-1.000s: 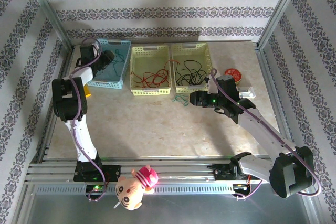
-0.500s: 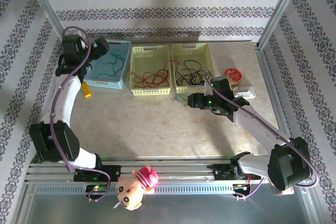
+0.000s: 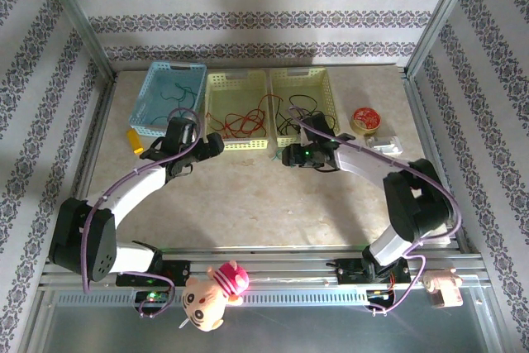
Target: Untangle the cables
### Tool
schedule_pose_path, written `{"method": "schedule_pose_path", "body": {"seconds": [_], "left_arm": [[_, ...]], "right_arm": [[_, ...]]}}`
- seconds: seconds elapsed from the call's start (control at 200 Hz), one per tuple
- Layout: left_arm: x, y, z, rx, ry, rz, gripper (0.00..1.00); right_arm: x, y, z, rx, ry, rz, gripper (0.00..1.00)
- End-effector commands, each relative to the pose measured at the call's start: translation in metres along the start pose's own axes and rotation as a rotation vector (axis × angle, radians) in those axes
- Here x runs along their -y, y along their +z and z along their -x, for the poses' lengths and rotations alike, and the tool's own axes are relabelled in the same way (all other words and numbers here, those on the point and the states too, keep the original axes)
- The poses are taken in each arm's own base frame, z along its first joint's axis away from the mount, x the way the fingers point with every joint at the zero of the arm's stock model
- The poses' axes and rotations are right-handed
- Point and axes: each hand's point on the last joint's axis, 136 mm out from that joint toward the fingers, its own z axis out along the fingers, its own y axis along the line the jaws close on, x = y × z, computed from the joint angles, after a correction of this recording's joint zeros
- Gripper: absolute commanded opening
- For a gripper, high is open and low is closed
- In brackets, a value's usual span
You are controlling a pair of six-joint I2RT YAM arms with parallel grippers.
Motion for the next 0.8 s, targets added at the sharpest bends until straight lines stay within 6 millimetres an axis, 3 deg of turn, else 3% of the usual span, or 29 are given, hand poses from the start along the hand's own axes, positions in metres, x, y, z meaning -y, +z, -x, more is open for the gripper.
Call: {"method": "schedule_pose_path", "body": {"seconds": [0.0,0.19,0.515,0.795], "left_arm": [[0.015,-0.011,0.031,0.117,-0.039,-0.029,1.0],[0.021,-0.021,0.045,0.142,0.011,-0.018,0.99],[0.025,-0.02,0.049,0.143,0.007,-0.03,0.99],[0.048,-0.02,0.05,0.132,0.079,-0.105,0.99]], "right_arm": [[0.005,0.011,0.01,0.02,-0.023,-0.089,0.56],[0.023,0.024,0.013,0.027,-0.017,-0.19,0.51],[0.03,0.042,0.0,-0.031,-0.012,-0.221,0.42],[0.036,0.034,-0.008,-0.005,0.01,-0.214,0.07]]}}
